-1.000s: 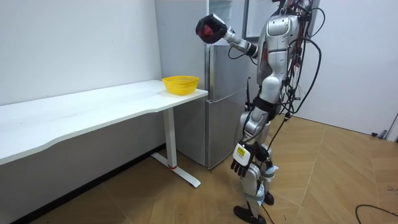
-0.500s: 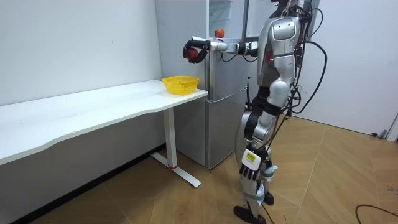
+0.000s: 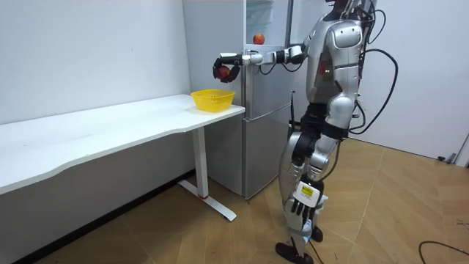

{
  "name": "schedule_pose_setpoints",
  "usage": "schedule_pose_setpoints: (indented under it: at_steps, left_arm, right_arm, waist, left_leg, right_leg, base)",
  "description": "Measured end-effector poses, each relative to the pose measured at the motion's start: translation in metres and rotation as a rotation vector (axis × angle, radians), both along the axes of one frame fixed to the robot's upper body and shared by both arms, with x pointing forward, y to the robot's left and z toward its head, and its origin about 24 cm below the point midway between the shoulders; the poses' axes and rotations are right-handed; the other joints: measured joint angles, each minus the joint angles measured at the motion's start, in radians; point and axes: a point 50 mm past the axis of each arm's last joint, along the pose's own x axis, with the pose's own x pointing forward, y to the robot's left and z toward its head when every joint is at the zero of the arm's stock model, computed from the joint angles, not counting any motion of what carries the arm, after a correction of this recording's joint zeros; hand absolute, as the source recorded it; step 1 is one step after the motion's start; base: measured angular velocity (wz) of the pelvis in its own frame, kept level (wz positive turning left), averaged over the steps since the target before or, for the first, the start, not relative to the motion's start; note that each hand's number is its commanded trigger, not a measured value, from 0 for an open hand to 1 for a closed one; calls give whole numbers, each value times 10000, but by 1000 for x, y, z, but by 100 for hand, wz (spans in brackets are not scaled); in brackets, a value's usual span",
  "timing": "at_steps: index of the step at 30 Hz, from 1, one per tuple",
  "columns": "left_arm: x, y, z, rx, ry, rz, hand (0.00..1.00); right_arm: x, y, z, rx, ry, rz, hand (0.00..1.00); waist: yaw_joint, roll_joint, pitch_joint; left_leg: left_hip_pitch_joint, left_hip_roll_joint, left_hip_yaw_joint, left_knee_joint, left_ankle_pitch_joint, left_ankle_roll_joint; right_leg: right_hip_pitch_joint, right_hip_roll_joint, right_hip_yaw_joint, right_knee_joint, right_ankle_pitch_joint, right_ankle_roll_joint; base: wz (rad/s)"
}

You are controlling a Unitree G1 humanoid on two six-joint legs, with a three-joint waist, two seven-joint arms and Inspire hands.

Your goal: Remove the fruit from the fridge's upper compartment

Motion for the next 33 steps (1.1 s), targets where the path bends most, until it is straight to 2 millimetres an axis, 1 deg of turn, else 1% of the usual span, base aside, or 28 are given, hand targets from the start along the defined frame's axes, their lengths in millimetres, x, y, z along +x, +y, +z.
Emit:
schedule_pose_setpoints:
  at_steps: [3, 6, 8, 19, 25, 26, 27, 33]
  left_arm:
    - [-2, 0, 0, 17, 42, 5, 0]
    - [-4, 1, 0, 36, 85, 76, 0]
    - [-5, 1, 0, 29, 95, 78, 0]
    - [-4, 4, 1, 97, 23, 246, 0]
    - [2, 4, 3, 124, -168, 189, 0]
    - [2, 4, 3, 120, -171, 184, 0]
    - [2, 3, 3, 114, -171, 179, 0]
    - [-4, 3, 2, 81, -39, 203, 0]
  right_arm:
    - [5, -5, 0, -26, 122, -184, 100]
    - [6, -10, -3, -182, 261, -365, 100]
    - [6, -11, -3, -222, 256, -392, 100]
    - [6, -12, -3, -284, 297, -456, 100]
    - [6, -14, -4, -514, 355, -641, 99]
    - [6, -14, -4, -513, 353, -634, 52]
    - [6, -14, -4, -506, 350, -629, 0]
    - [5, -9, -8, -707, 493, -418, 0]
  waist:
    - [48, -61, 33]
    - [191, -124, 36]
    - [230, -150, 22]
    - [315, -150, 36]
    - [532, -197, 45]
    - [545, -197, 46]
    - [564, -215, 32]
    - [552, -208, 45]
  left_leg:
    - [-49, -2, 8, 53, 1, -1]
    - [-87, -4, 7, 90, 0, 0]
    - [-177, -5, -6, 206, 0, 0]
    - [-210, 0, -15, 124, -1, -1]
    - [-265, 0, -10, 121, -1, -1]
    - [-291, 0, -12, 120, -1, -1]
    - [-343, -1, -19, 125, 0, -1]
    - [-363, -4, -27, 200, 1, -2]
  right_leg:
    - [-20, 3, -19, 1, 0, -1]
    - [-47, 3, -30, 1, 1, -1]
    - [-113, 3, -57, 7, 1, -2]
    - [-162, 4, -94, 2, 3, -5]
    - [-194, 11, -86, -3, 3, -5]
    - [-200, 10, -89, -4, 3, -6]
    - [-241, 9, -93, -3, 3, -6]
    - [-287, 4, -120, -3, 4, -6]
  base:
    - [2]
    - [0]
    - [2]
    - [0]
    - [0]
    - [0]
    - [0]
    - [0]
